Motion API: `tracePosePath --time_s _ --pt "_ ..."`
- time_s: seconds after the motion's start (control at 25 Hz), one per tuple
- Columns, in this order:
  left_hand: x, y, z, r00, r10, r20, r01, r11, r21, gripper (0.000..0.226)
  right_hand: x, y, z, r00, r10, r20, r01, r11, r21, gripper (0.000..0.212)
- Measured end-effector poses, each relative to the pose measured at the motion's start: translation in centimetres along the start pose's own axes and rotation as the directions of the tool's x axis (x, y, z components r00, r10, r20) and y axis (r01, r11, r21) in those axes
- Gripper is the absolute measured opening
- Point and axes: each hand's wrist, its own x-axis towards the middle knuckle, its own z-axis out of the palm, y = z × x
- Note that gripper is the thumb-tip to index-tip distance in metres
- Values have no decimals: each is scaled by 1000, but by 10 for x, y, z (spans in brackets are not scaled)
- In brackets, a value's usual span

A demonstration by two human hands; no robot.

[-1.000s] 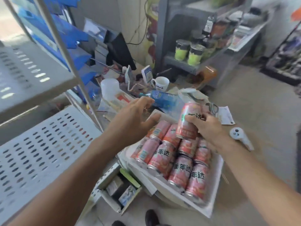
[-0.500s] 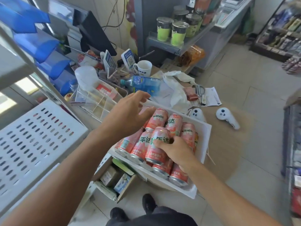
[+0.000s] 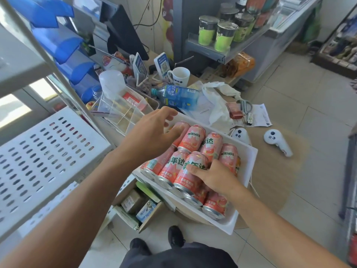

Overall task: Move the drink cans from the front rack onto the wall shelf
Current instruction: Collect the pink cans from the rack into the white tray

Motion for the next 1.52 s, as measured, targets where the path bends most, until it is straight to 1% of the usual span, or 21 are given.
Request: tracePosePath --time_s 0.12,0.2,0.24,0.32,0.4,0.44,0.48,0.56,0.64,0.72,0.76,0.88,0.96,1.08,1.16,1.24,1.36,1.44,1.52 --pt "-3 -2 1 1000 -13 -7 13 1000 -9 45 -1 -4 -7 1000 -7 11 8 993 -117 79" --pt "-5 -6 -2 999 -28 -16 27 1000 -12 44 -4 -14 -13 997 -69 -45 57 974 -220 68" --pt "-6 -8 -5 999 -35 -24 35 999 -14 43 -7 -22 -16 988 -126 -86 96 953 -286 62" --pt "-10 -12 -14 997 -57 -59 56 998 -3 41 -13 -49 -21 964 -230 -135 159 902 -400 57" --pt "-16 -15 -29 986 -91 -140 96 995 32 37 -20 -85 -22 919 -373 -126 283 849 -447 50" --pt "-20 -17 -39 975 -108 -195 120 991 51 35 -24 -104 -21 874 -473 -107 375 799 -470 45" --pt "-24 -19 -50 959 -122 -254 145 987 73 34 -28 -125 -19 806 -586 -84 476 725 -498 43" --pt "-37 -24 -77 918 -139 -372 196 974 118 33 -35 -167 -10 640 -768 -41 643 563 -520 44" --pt "-51 -32 -106 869 -150 -471 244 959 145 34 -43 -208 4 506 -863 -10 732 435 -525 46" --pt "-67 -44 -138 810 -179 -559 309 940 145 33 -52 -251 23 399 -917 20 779 327 -535 52" --pt "-77 -52 -155 774 -198 -602 346 928 140 33 -58 -273 36 346 -937 44 803 272 -530 52" --pt "-109 -74 -201 674 -236 -700 447 885 133 34 -75 -333 74 199 -973 115 851 114 -513 43" --pt "-136 -89 -230 606 -249 -755 507 853 126 33 -90 -370 103 113 -981 159 877 24 -479 42" --pt "-177 -114 -266 510 -262 -819 590 799 112 31 -111 -417 154 15 -974 226 916 -78 -394 42" --pt "-205 -135 -286 446 -279 -851 646 758 90 31 -122 -445 193 -34 -961 276 938 -125 -322 42" --pt "-231 -158 -299 378 -318 -869 703 710 46 31 -129 -467 230 -52 -941 334 959 -140 -246 43" --pt "-273 -194 -313 254 -387 -886 767 638 -59 32 -142 -497 285 -74 -903 424 977 -152 -152 47" --pt "-292 -214 -319 214 -422 -881 785 611 -102 33 -150 -517 317 -77 -889 452 980 -151 -131 51" --pt "-303 -227 -326 187 -444 -876 787 602 -137 33 -156 -539 352 -40 -867 497 978 -135 -157 60"
